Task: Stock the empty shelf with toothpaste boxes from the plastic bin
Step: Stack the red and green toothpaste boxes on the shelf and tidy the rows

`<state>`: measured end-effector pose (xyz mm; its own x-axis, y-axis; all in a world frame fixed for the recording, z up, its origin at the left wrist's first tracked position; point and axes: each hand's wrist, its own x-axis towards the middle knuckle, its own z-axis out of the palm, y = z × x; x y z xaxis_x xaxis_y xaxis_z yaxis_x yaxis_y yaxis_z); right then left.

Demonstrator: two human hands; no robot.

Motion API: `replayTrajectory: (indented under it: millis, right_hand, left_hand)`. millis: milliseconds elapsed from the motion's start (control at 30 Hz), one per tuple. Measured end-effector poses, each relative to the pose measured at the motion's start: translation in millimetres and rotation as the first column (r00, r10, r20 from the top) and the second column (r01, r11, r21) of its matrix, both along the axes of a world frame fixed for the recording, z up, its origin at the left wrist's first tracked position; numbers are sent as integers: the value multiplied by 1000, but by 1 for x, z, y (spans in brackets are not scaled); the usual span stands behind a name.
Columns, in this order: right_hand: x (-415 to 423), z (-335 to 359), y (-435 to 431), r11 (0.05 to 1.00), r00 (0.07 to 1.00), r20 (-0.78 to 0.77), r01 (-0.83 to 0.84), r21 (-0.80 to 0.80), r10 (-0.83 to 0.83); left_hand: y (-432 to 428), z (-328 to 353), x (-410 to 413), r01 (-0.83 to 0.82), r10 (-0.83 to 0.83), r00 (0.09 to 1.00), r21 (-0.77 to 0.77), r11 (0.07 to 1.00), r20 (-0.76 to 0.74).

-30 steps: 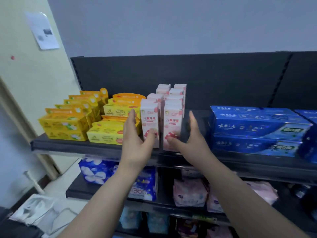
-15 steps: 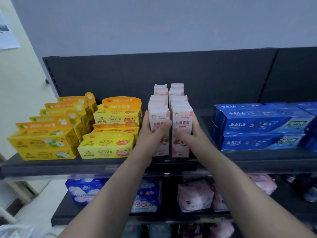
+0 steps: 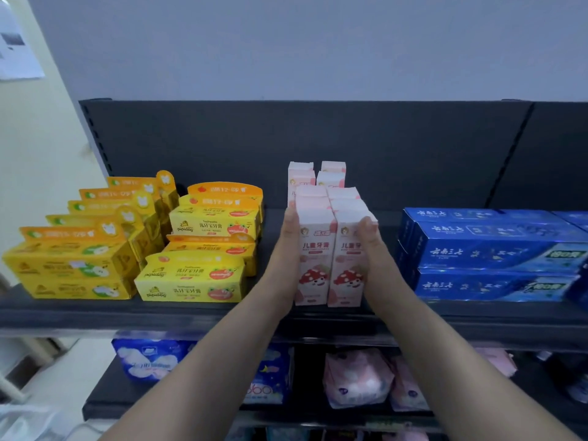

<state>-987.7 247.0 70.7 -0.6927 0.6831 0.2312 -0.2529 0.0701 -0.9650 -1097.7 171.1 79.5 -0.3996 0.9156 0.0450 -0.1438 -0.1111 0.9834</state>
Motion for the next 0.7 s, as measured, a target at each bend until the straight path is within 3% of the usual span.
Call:
replayTrajectory:
  millis: [100,167,333,400,500,700]
  right_hand:
    - [2,6,5,999,1000,-16,-21,-46,20]
    - [4,16,16,993,997,-21,73,-89,-75]
    - [-13,53,41,969,965,117,241,-54,-234]
    - [-22,64,47,963,961,185,234,-136,-207]
    - [-25,71,45,940,973,204,164,-298,-106]
    - [-24,68,45,913,978,196,149,-380,-78]
  left_hand:
    - [-5,8,1,-52,53,997,20,998,-65]
    - [-4,22,-3,-133,137,985,45,990,-101]
    - [29,55,-39,-205,208,978,-110,973,19]
    - [41,57,-48,-165,179,980,-147,975,89]
    - [50,49,-52,-52,58,997,-129,990,46]
    - [44,45,-50,106,-96,992,-113,988,86]
